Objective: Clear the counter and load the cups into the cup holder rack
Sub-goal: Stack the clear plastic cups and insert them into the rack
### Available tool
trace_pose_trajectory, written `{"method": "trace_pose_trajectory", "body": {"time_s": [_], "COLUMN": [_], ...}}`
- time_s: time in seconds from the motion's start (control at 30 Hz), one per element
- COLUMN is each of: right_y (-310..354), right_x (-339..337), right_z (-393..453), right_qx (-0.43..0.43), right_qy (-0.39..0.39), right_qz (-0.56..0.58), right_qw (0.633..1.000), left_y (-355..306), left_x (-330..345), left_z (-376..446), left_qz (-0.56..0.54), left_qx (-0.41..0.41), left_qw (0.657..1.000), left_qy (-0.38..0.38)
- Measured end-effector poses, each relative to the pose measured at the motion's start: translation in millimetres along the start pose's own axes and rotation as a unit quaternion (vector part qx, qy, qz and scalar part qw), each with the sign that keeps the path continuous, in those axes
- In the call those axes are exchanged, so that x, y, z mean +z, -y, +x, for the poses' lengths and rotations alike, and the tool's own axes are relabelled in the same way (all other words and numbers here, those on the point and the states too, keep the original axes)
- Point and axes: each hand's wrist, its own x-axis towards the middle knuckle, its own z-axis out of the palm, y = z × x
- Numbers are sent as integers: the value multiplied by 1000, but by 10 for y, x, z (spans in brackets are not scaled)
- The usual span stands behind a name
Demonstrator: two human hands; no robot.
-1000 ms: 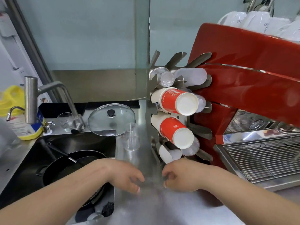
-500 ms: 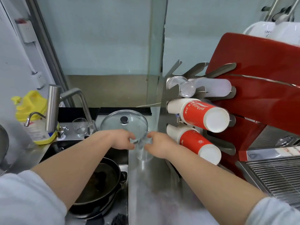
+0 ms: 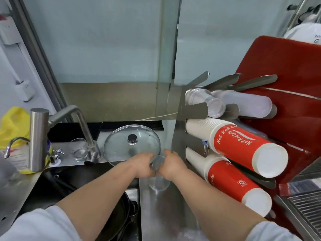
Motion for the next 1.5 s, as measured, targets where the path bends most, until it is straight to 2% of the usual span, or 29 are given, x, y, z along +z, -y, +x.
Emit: {"method": "trace_pose_trajectory", "body": {"time_s": [0.23,0.6,1.0,1.23,1.5], "right_y": [-63,-52,191,81,-235], "right_x": [168,121,-286,-738,-1237], "right_z": [171,-17,-915,-1658,-2244], "right_qx": [16,-3,-109,-225,-286], "right_qy": [8,-27,-97,-142,-229], "right_qz": [-17,-8,91,107,211], "right_qw": [1000,1000,985,958,906], "left_y": [174,199,-17,-440,-1261], "left_x": [149,191,-310,-721,-1114], "left_z": [163,-2,-848,-1497,-1923], "left_qz": [-55,-135,-121,-119,-105], "left_qx": [8,24,109,190,295], "left_qw": [998,990,976,953,913], "left_qy": [-5,-41,-143,-204,-262]}}
